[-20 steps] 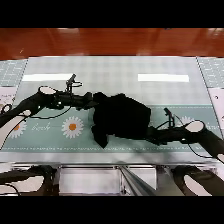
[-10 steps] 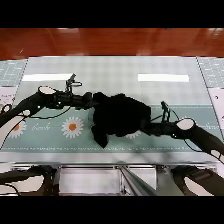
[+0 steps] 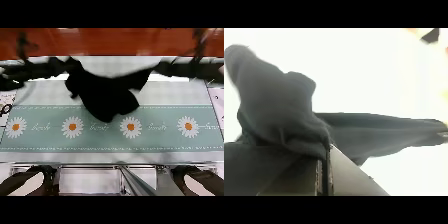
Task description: Fold the shirts.
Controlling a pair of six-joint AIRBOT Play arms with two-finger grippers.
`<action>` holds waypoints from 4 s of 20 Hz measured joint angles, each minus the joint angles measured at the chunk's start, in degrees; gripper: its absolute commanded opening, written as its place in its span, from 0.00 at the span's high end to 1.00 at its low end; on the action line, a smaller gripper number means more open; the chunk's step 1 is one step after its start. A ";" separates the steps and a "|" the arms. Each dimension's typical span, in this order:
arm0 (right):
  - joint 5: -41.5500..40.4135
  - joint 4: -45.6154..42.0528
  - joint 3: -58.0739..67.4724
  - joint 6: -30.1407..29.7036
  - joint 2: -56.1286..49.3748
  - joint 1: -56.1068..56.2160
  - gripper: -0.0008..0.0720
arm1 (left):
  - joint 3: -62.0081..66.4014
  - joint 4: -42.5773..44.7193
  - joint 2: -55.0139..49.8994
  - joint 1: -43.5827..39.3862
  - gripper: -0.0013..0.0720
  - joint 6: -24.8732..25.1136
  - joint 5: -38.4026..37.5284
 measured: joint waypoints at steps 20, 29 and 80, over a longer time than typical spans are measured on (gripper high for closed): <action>24.59 -34.47 42.75 10.12 25.05 -5.09 0.96 | 29.07 11.65 35.65 23.74 0.95 -8.17 -16.92; 18.86 -35.30 22.71 12.04 13.90 -5.09 0.96 | 6.08 12.72 21.51 14.82 0.95 -4.79 -17.25; 1.27 12.48 -42.77 -1.60 -8.66 2.89 0.96 | 17.27 14.38 -32.02 1.64 0.95 0.33 -5.05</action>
